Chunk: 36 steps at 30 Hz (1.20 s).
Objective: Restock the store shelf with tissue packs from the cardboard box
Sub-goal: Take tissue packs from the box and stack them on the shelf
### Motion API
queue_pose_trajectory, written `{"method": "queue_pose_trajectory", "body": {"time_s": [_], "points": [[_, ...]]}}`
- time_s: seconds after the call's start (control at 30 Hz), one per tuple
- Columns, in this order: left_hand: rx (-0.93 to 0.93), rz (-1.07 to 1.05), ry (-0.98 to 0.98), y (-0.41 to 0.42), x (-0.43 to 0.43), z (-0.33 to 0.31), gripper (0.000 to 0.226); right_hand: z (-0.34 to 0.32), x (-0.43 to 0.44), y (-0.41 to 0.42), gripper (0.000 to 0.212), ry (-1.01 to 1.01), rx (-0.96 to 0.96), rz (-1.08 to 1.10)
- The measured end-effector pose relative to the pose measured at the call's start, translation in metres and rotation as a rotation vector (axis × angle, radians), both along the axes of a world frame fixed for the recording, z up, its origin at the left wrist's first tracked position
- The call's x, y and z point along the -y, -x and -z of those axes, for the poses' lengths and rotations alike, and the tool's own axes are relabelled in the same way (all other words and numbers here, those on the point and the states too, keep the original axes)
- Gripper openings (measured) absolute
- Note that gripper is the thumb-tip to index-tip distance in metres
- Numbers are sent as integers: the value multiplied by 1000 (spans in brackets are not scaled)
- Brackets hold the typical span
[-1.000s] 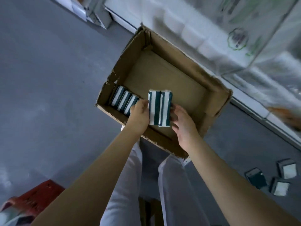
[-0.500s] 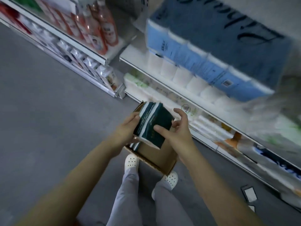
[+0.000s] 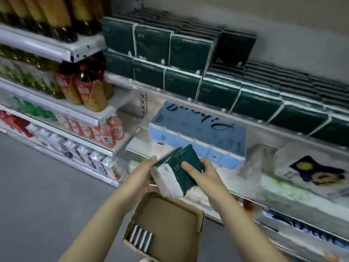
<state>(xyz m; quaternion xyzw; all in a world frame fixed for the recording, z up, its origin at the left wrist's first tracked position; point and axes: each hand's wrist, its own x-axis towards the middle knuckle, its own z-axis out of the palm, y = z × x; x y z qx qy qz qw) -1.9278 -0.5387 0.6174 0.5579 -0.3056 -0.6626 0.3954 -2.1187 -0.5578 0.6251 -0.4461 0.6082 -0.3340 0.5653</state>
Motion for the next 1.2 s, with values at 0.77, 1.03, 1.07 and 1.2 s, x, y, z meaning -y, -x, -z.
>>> {"method": "queue_pose_trajectory", "body": {"time_s": [0.77, 1.03, 1.07, 1.2], "points": [[-29, 197, 372, -2, 56, -98, 41, -87, 0, 7, 20, 296, 223, 289], [9, 196, 528, -2, 103, -149, 29, -130, 31, 18, 34, 468, 262, 327], [28, 175, 547, 0, 110, -156, 37, -135, 37, 20, 30, 487, 266, 336], [121, 170, 647, 7, 139, -186, 27, -154, 63, 32, 25, 549, 256, 349]]}}
